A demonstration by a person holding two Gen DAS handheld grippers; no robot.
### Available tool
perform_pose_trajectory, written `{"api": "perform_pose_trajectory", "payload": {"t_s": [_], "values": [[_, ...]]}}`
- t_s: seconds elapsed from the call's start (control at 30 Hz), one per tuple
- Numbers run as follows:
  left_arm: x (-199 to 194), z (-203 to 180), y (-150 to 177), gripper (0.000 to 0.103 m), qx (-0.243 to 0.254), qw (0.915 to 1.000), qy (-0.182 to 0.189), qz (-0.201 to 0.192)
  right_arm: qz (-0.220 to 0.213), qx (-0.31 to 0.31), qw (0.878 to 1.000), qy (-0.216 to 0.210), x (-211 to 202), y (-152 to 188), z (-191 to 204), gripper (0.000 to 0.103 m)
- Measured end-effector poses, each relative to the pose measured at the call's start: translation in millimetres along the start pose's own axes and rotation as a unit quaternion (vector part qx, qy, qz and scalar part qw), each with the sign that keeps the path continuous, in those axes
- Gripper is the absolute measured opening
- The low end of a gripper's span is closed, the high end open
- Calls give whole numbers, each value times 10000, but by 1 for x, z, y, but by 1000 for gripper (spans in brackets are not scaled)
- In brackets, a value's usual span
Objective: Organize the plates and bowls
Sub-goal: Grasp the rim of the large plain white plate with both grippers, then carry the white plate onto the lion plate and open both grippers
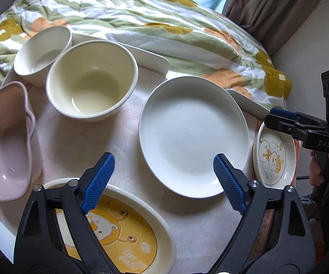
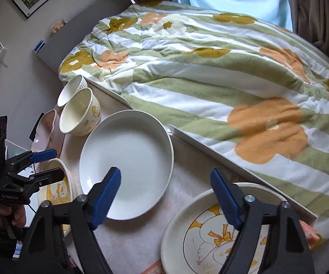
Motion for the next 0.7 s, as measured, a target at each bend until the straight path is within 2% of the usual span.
{"api": "perform_pose_trajectory", "payload": {"t_s": [0.1, 0.2, 0.27, 0.3, 0.37, 0.43, 0.5, 0.6, 0.7], "values": [[21, 6, 2, 60, -60, 9998, 55, 182, 300, 61, 9995, -122, 23, 0, -9, 57], [35, 13, 6, 49, -187, 9994, 118, 258, 510, -17, 9985, -184, 40, 3, -11, 46], [41, 16, 8, 45, -264, 9991, 165, 297, 624, -52, 9977, -246, 48, 4, -11, 38], [44, 18, 9, 38, -281, 9990, 183, 310, 665, -65, 9974, -271, 51, 4, -10, 35], [49, 19, 10, 31, -300, 9987, 197, 361, 736, -84, 9968, -302, 56, 6, -9, 34], [52, 20, 12, 30, -294, 9986, 180, 408, 814, -124, 9960, -334, 61, 7, -9, 28], [55, 20, 13, 19, -272, 9985, 196, 435, 851, -192, 9956, -336, 64, 8, -8, 23], [56, 19, 12, 16, -253, 9985, 253, 411, 894, -248, 9949, -392, 67, 8, -6, 14], [54, 20, 13, 14, -260, 9987, 253, 353, 862, -271, 9952, -377, 68, 8, -7, 12]]}}
Point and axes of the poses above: each gripper's, at about its wrist camera, not at the fingertips, and x roughly the way its jaws point, z to its left, y to its underside, the point moved 9 cm from there along x, roughly the way its jaws point, and after that the axes turned 15 degrees about x, right-handed, at the moved point
